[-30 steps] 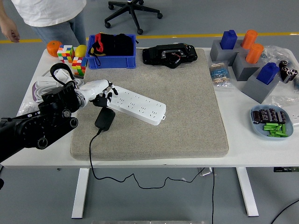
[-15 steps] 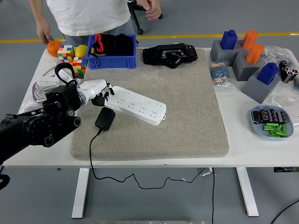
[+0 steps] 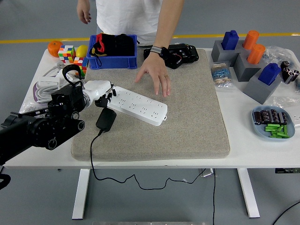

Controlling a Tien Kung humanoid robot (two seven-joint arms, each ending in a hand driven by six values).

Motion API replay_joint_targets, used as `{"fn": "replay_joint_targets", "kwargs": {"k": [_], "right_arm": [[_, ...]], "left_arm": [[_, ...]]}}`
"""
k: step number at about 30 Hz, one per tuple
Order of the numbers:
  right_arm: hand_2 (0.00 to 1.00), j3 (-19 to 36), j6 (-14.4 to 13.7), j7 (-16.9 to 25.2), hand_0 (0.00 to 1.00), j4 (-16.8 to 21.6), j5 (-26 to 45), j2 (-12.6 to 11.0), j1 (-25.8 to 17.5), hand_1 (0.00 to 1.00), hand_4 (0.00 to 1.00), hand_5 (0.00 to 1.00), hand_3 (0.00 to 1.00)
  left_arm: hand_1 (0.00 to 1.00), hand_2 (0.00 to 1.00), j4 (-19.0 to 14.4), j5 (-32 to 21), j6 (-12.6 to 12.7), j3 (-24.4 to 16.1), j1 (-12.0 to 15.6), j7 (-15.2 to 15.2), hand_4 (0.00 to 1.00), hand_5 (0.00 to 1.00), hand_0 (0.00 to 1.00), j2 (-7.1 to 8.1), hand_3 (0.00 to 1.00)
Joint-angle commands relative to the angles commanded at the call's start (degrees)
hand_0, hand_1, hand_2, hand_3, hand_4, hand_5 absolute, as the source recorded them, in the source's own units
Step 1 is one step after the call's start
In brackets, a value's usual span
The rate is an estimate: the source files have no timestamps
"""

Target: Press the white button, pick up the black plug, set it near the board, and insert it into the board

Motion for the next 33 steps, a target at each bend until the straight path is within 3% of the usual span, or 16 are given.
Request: {"fn": "replay_joint_targets", "kwargs": {"k": [5,14,19,23,24,26,29,30,33], "right_arm": [[0.689,0.1,0.0,0.0,0.743,0.1,0.0,0.1,0.0,0.713,0.702,0.396,0.640],[0.688,0.3,0.0,0.0,0.742,0.0,-0.1,0.1,-0.2,0.713,0.703,0.396,0.641],[0.688,0.6,0.0,0.0,0.742,0.1,-0.2,0.2,-0.2,0.713,0.703,0.397,0.641],[0.688,0.8,0.0,0.0,0.742,0.1,-0.3,0.3,-0.3,0.713,0.703,0.397,0.641],[0.688,0.8,0.0,0.0,0.742,0.1,-0.3,0.3,-0.4,0.713,0.703,0.397,0.641],[0.688,0.9,0.0,0.0,0.742,0.1,-0.3,0.4,-0.5,0.713,0.703,0.397,0.641],[0.688,0.9,0.0,0.0,0.742,0.1,-0.3,0.5,-0.5,0.713,0.703,0.397,0.641],[0.688,0.9,0.0,0.0,0.742,0.2,-0.4,0.5,-0.5,0.713,0.703,0.396,0.641],[0.688,0.9,0.0,0.0,0.742,0.2,-0.4,0.5,-0.5,0.713,0.703,0.396,0.641]], "left_arm": [[0.023,0.126,-0.5,0.8,0.1,0.1,0.1,-0.1,0.136,0.002,0.009,0.30,0.652],[0.023,0.127,-6.5,4.2,0.6,-7.7,0.7,0.5,0.138,0.002,0.009,3.02,0.653],[0.023,0.127,-12.8,6.8,1.4,-13.2,3.9,0.6,0.139,0.002,0.009,5.10,0.654],[0.023,0.127,-18.1,8.3,2.2,-18.6,8.4,0.8,0.139,0.002,0.009,6.46,0.654],[0.146,0.230,-19.3,8.3,2.1,-19.7,9.5,1.0,0.512,0.002,0.086,6.68,0.687],[0.146,0.230,-22.0,7.7,3.0,-22.5,12.5,0.2,0.512,0.002,0.086,7.17,0.687],[0.146,0.230,-24.9,6.8,7.2,-25.5,16.5,-3.5,0.512,0.002,0.086,7.44,0.687],[0.570,0.586,-26.2,6.1,8.7,-26.5,18.1,-4.7,0.819,0.245,0.355,7.50,0.802],[0.570,0.586,-28.6,5.8,10.8,-28.2,21.8,-5.6,0.819,0.245,0.355,7.48,0.802]]}}
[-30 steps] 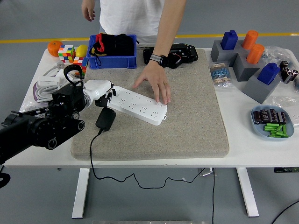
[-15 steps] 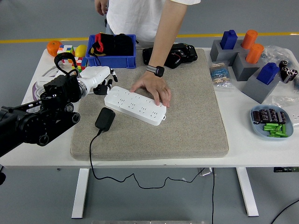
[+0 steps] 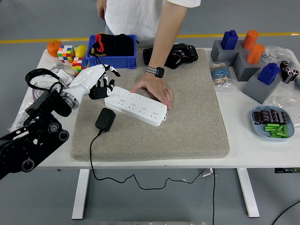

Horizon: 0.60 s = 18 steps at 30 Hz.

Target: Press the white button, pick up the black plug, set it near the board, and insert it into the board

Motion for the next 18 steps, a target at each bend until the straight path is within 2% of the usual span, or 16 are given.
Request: {"fn": "replay_joint_targets", "kwargs": {"k": [2,3,9,10,15,16,18], "right_arm": [[0.688,0.0,0.0,0.0,0.742,0.0,0.0,0.0,0.0,0.713,0.703,0.396,0.641],[0.688,0.0,0.0,0.0,0.743,0.0,0.0,0.0,0.0,0.713,0.703,0.396,0.640],[0.688,0.0,0.0,0.0,0.743,0.0,-0.1,0.0,0.1,0.713,0.703,0.396,0.640],[0.688,0.0,0.0,0.0,0.742,0.0,-0.1,0.0,0.1,0.713,0.703,0.396,0.641],[0.688,-0.2,0.0,0.0,0.742,0.0,-0.1,0.0,0.0,0.713,0.703,0.396,0.641],[0.688,-0.2,0.0,0.0,0.742,0.0,-0.1,0.0,0.0,0.713,0.703,0.396,0.641],[0.688,-0.3,0.0,0.0,0.742,0.0,-0.1,-0.1,0.1,0.713,0.703,0.396,0.641]], "left_arm": [[0.570,0.586,-0.8,0.4,0.0,-0.8,1.9,0.6,0.819,0.245,0.355,-0.25,0.802],[0.902,0.870,-1.0,0.8,0.0,-1.3,3.4,0.9,0.998,0.566,0.823,-0.51,0.888],[0.902,0.870,0.4,2.5,0.9,-3.5,9.1,1.8,0.998,0.566,0.823,-2.87,0.888],[0.954,0.932,0.7,3.4,1.2,-3.9,9.9,2.1,0.998,0.697,0.874,-3.42,0.927],[0.954,0.932,1.9,6.9,2.2,-4.9,11.5,2.9,0.998,0.697,0.874,-4.82,0.927],[0.918,0.880,2.0,7.7,2.3,-5.0,11.6,3.1,0.998,0.722,0.808,-4.96,0.909],[0.918,0.880,2.2,9.6,2.8,-5.0,11.9,3.7,0.998,0.722,0.808,-5.25,0.909]]}}
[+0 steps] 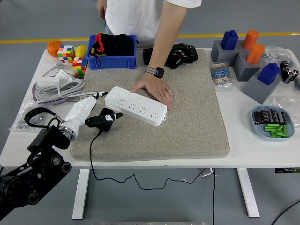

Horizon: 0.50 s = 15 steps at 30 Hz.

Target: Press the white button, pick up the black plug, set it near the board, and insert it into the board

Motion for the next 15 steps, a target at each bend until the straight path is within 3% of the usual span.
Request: {"fn": "replay_joint_targets", "kwargs": {"k": [3,4,9,10,15], "right_arm": [[0.688,-0.2,0.0,0.0,0.742,0.0,0.0,0.0,0.0,0.713,0.703,0.396,0.641],[0.688,-0.2,0.0,0.0,0.742,0.0,0.0,0.0,0.0,0.713,0.703,0.397,0.641],[0.688,-0.4,0.0,0.0,0.742,0.0,0.0,-0.1,0.0,0.713,0.703,0.397,0.641],[0.688,-0.5,0.0,0.0,0.742,0.0,0.0,-0.1,0.0,0.713,0.703,0.396,0.641],[0.688,-0.5,0.0,0.0,0.742,0.0,0.1,-0.1,0.0,0.713,0.703,0.396,0.641]], "left_arm": [[0.918,0.880,0.1,2.6,0.3,0.1,0.1,1.2,0.998,0.722,0.808,-0.23,0.909],[0.849,0.800,0.0,4.2,0.3,0.2,0.2,2.1,0.998,0.667,0.705,-0.30,0.871],[0.849,0.800,-0.2,9.7,0.6,1.0,0.5,4.6,0.998,0.667,0.705,-0.29,0.871],[0.700,0.665,0.0,10.5,0.7,1.3,0.5,4.9,0.998,0.330,0.425,-0.26,0.771],[0.700,0.665,0.9,11.4,0.6,2.4,0.4,5.6,0.998,0.330,0.425,-0.05,0.771]]}}
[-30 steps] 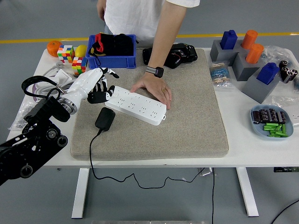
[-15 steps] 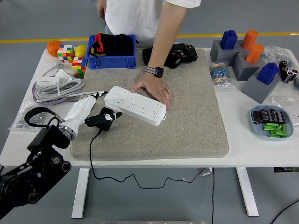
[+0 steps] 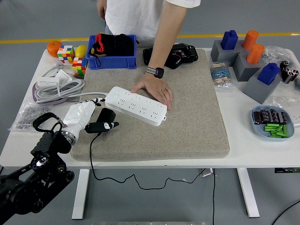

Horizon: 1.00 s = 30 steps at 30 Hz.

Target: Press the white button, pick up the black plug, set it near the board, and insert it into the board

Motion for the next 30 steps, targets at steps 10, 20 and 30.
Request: {"fn": "replay_joint_targets", "kwargs": {"k": [10,20,30], "right_arm": [[0.688,-0.1,0.0,0.1,0.742,0.1,0.0,0.0,-0.1,0.712,0.703,0.398,0.642],[0.688,-0.1,0.0,0.1,0.742,0.1,-0.1,0.2,-0.4,0.713,0.703,0.398,0.641],[0.688,0.3,-0.1,0.2,0.742,0.1,-0.1,0.3,-0.2,0.713,0.704,0.398,0.641]], "left_arm": [[0.609,0.580,1.1,-0.1,2.2,1.0,-0.5,-1.6,0.998,0.217,0.334,0.05,0.718],[0.327,0.420,2.3,-0.4,4.0,2.0,-1.0,-2.3,0.833,0.002,0.189,-0.20,0.540],[0.274,0.342,2.4,-0.9,4.5,2.3,-2.2,-2.2,0.611,0.002,0.142,-0.17,0.460]]}}
